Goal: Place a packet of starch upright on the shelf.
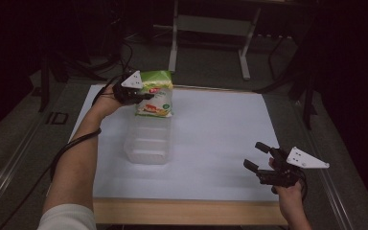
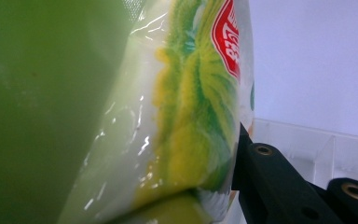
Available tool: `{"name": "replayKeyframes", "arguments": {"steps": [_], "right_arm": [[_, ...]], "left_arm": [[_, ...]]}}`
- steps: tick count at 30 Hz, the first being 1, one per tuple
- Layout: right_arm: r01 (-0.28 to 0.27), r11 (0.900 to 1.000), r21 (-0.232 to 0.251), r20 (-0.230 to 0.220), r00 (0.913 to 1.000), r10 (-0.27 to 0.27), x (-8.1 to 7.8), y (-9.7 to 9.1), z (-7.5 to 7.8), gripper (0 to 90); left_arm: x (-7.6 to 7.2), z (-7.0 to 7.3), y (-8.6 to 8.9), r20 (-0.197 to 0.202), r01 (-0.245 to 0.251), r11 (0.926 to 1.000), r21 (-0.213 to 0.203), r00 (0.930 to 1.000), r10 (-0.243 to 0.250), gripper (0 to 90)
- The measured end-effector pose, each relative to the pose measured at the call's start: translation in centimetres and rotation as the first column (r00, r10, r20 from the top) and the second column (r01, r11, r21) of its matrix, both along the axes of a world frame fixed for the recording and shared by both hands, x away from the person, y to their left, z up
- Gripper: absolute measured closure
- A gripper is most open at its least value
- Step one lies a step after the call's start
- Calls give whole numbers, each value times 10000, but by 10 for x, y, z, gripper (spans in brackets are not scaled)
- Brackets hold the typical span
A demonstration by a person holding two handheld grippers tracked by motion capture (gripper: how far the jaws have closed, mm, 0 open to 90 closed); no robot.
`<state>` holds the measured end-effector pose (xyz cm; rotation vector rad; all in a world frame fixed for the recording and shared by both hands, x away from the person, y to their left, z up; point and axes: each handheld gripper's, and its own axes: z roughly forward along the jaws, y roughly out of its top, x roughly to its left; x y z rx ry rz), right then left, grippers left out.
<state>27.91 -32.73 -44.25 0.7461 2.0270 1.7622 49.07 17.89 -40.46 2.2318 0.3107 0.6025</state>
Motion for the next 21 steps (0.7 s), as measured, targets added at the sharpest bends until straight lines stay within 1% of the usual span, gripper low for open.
{"name": "replayKeyframes", "arguments": {"steps": [2, 4, 6, 8, 9, 10, 11, 12, 14, 16, 19, 20, 21], "right_arm": [[11, 10000, -16, -32, 10000, -11, 1, 0, -1, 173], [-19, 10000, 1, 16, 10000, 19, 1, 1, -1, 173], [-52, 10000, 24, 53, 10000, 52, 1, 1, 0, 173], [-53, 9999, 96, 54, 10000, 52, 2, 0, 0, 173], [-55, 9999, 119, 57, 10000, 54, 2, 0, 0, 173], [-63, 9999, 135, 62, 10000, 62, 2, 1, 1, 173], [-76, 9999, 142, 74, 9999, 75, 2, 1, 1, 173], [-82, 9999, 139, 95, 9999, 80, 1, 1, 1, 173], [-104, 9999, 105, 136, 9999, 102, 0, 1, 2, 173], [-111, 9999, 120, 95, 9999, 110, -1, 0, 1, 173], [-68, 9999, 103, 51, 10000, 68, -1, -1, 0, 173], [-65, 9999, 101, 44, 10000, 65, -1, -1, 0, 173], [-49, 9999, 116, 41, 10000, 48, -1, -2, 1, 173]], "left_arm": [[0, -3, 2, -48, 33, 10000, 10, 10000, -33, 787], [0, -7, 4, -188, 86, 10000, 46, 9998, -85, 788], [0, -11, 1, -250, 53, 9997, 232, 9997, -47, 788], [0, -17, -4, -383, 106, 9984, 563, 9992, -84, 788], [1, -21, -8, -449, 202, 9966, 793, 9989, -166, 788], [2, -29, -14, -634, 219, 9942, 1055, 9979, -153, 787], [3, -35, -17, -739, 206, 9934, 1129, 9972, -123, 787], [4, -40, -18, -646, 121, 9945, 1043, 9979, -54, 787], [8, -45, -15, -806, -353, 9970, 696, 9959, 409, 786], [8, -48, -12, -746, -420, 9973, 605, 9961, 465, 785], [10, -47, -10, -1055, -676, 9956, 656, 9916, 743, 769], [11, -47, -11, -1157, -795, 9933, 845, 9893, 890, 743], [10, -47, -12, -1206, -805, 9924, 933, 9885, 915, 695]]}}
